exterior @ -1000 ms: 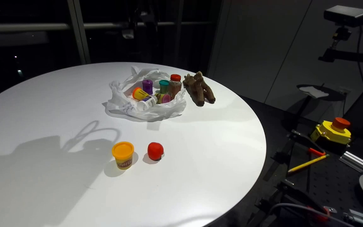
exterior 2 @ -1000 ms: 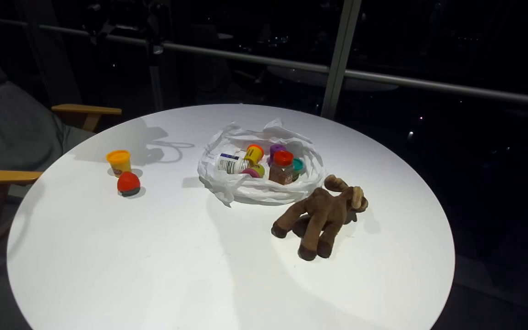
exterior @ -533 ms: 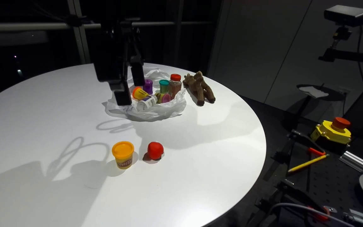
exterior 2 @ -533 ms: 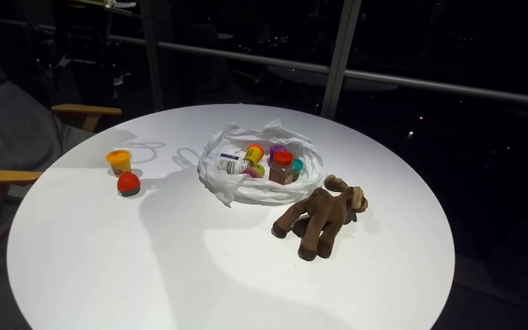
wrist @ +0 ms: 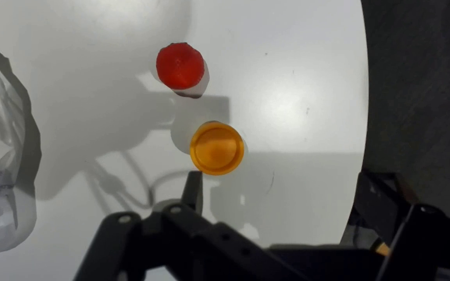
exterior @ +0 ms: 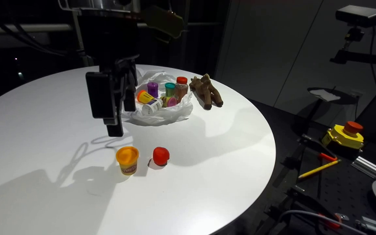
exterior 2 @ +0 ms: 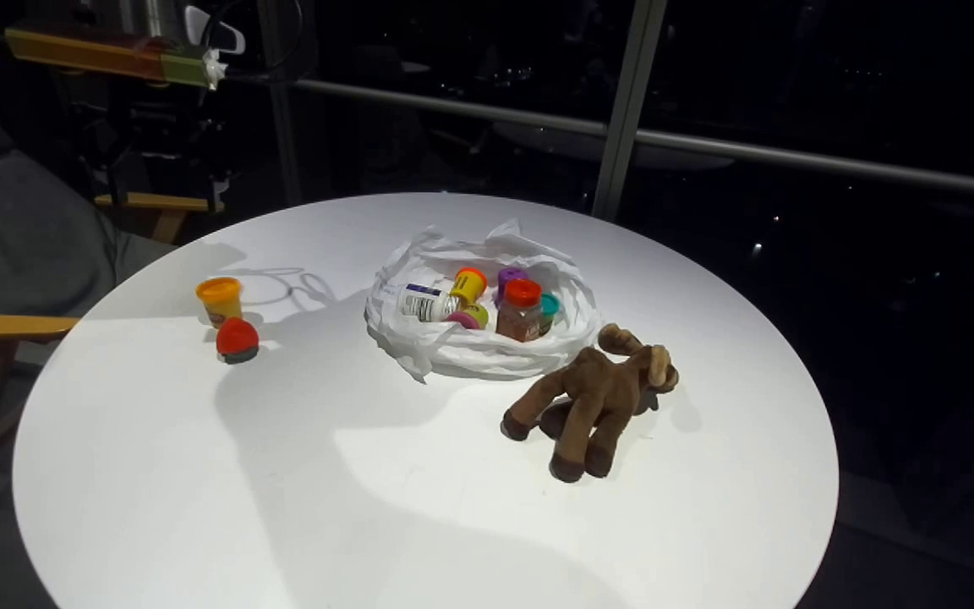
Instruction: Pick the objects on the table in the plastic bag
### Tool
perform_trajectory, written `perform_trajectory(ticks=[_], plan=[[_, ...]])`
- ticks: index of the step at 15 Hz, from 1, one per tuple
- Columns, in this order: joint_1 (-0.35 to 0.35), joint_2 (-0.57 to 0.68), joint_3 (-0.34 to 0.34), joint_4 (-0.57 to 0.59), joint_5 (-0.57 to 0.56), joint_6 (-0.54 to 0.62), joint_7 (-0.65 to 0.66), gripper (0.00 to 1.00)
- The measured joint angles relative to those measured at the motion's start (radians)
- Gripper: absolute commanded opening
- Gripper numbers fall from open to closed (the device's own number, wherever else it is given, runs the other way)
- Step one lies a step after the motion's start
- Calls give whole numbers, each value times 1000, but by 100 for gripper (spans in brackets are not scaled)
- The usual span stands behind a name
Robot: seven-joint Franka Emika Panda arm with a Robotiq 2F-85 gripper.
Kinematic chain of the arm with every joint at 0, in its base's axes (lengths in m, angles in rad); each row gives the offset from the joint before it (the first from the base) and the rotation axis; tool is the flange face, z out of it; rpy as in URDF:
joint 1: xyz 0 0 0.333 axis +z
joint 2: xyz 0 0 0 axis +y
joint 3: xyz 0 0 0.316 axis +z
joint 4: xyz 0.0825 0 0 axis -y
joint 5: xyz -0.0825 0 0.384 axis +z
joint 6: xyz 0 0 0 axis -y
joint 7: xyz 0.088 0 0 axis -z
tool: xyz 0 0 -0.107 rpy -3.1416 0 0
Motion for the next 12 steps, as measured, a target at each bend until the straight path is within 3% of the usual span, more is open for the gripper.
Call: perform_trajectory(ticks=[6, 12], plan=[[-1, 40, -6, -52, -29, 132, -14, 100], [-2, 96, -15, -56, -62, 186, -28, 100]])
